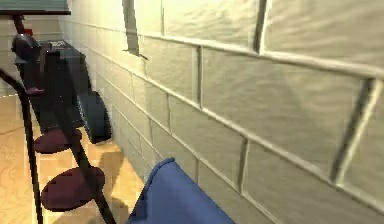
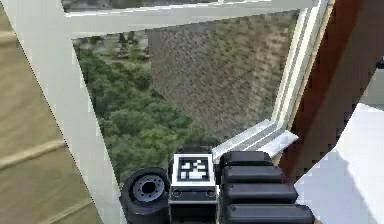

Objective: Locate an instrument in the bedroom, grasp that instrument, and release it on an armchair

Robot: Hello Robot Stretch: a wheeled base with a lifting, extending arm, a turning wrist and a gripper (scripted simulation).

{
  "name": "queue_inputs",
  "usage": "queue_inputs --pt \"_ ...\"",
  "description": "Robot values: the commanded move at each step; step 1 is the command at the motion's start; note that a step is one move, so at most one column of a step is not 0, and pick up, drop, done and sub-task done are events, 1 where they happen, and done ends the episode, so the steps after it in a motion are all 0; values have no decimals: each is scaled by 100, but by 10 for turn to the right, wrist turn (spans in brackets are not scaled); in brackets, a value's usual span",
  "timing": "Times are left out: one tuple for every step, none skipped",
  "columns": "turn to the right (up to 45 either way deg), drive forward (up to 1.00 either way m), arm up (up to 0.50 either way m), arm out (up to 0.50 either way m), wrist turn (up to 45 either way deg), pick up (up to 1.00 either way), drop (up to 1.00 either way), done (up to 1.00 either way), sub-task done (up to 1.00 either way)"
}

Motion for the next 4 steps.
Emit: queue_inputs --pt "-450 0 0 0 0 0 0 0 0" --pt "-450 0 0 0 0 0 0 0 0" --pt "-420 0 0 0 0 0 0 0 0" --pt "0 0 0 24 0 0 0 0 0"
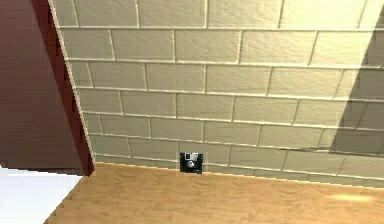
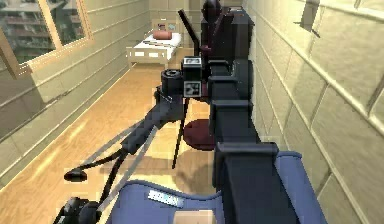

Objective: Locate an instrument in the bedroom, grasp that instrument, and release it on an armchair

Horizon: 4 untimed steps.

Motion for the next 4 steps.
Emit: queue_inputs --pt "0 0 0 0 450 0 0 0 0" --pt "0 0 0 0 450 0 0 0 0" --pt "0 0 0 0 60 0 0 0 0" --pt "0 0 -42 0 0 0 0 0 0"
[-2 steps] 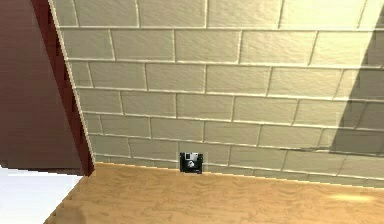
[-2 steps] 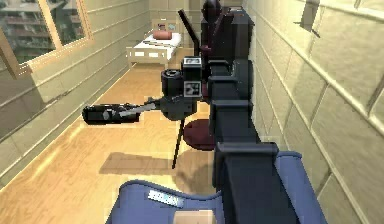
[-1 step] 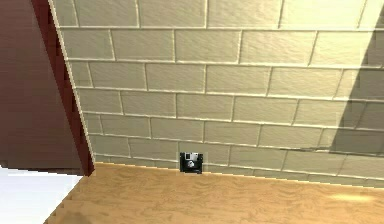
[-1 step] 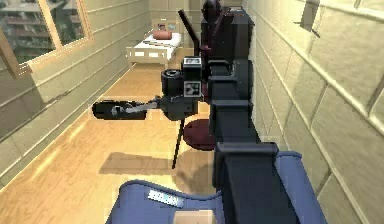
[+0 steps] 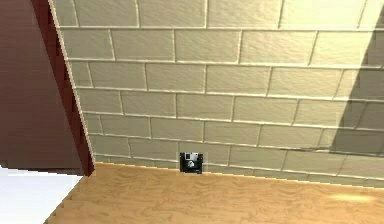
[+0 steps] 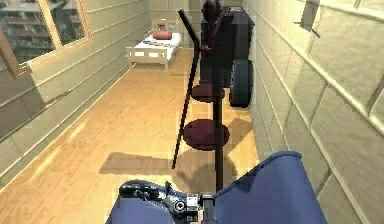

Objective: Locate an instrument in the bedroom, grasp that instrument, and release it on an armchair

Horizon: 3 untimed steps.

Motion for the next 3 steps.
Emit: queue_inputs --pt "0 0 -32 0 0 0 0 0 0" --pt "0 0 0 0 0 0 100 0 0" --pt "0 0 10 0 0 0 0 0 0"
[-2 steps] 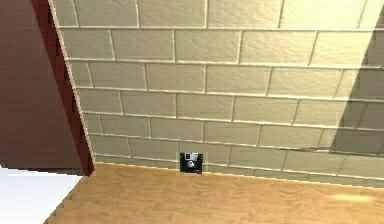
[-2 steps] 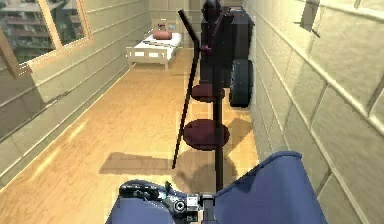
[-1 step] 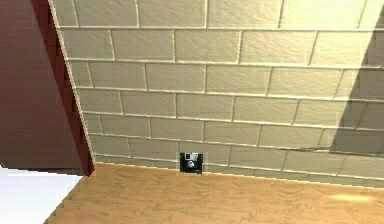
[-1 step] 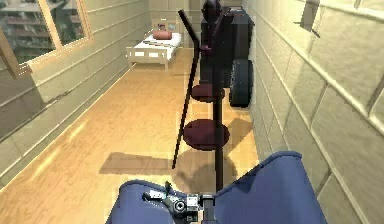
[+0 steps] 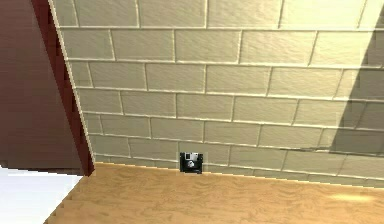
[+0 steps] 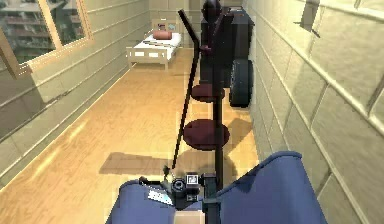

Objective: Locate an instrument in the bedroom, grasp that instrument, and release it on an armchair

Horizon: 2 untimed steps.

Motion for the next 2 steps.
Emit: queue_inputs --pt "0 0 0 -8 0 0 0 0 0" --pt "0 0 0 0 0 0 0 100 0"
